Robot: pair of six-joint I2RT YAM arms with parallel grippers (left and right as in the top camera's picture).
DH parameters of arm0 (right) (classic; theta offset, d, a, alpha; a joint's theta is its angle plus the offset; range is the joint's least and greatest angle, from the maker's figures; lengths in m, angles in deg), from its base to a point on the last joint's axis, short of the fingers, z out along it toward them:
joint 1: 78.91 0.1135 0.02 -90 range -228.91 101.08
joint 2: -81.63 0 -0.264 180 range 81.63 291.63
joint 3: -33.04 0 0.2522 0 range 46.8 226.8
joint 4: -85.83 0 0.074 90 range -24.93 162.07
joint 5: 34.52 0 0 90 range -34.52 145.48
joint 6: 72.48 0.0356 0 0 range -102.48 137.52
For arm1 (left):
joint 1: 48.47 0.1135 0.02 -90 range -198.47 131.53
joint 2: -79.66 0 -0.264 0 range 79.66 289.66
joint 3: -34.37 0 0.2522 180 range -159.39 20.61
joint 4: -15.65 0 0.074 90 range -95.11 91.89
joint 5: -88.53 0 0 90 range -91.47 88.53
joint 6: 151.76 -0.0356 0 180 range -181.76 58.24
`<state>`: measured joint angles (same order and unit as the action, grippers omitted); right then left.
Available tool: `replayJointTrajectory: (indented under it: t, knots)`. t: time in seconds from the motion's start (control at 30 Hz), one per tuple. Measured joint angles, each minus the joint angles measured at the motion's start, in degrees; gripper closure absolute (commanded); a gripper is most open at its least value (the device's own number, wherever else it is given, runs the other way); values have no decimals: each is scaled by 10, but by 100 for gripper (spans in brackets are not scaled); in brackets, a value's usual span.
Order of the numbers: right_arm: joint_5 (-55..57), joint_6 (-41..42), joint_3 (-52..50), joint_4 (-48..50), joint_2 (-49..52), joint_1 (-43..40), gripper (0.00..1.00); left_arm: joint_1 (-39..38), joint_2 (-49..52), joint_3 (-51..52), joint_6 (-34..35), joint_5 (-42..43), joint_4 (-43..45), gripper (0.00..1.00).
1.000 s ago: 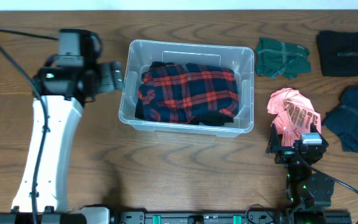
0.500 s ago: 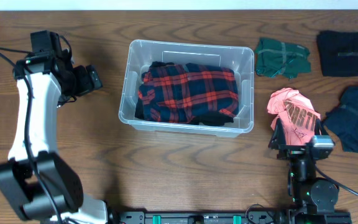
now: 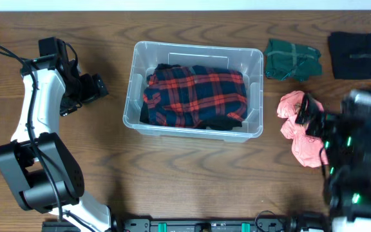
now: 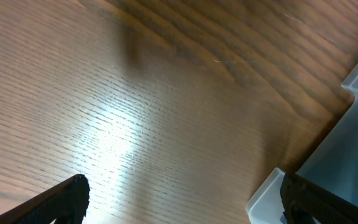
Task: Pack container
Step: 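Grasp the pink printed shirt with the right gripper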
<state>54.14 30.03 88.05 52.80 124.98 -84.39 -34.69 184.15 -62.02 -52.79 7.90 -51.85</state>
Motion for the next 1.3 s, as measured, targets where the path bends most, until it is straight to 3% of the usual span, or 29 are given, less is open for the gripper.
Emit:
replayJointTrajectory:
  t: [0.2, 0.37, 0.57, 0.83, 1.3]
  knots:
    - [-22, -42, 137, -83, 174, -3, 1, 0, 0, 0, 0, 4, 0, 2]
    - [-31, -23, 146, -165, 239, -34, 1, 0, 0, 0, 0, 6, 0, 2]
    - [-45, 14, 137, -224, 281, -138, 1, 0, 0, 0, 0, 6, 0, 2]
    - [-77, 28, 81, -211, 291, -242, 1, 0, 0, 0, 0, 6, 0, 2]
    - [-92, 52, -23, -155, 323, -250, 5, 0, 0, 0, 0, 6, 0, 2]
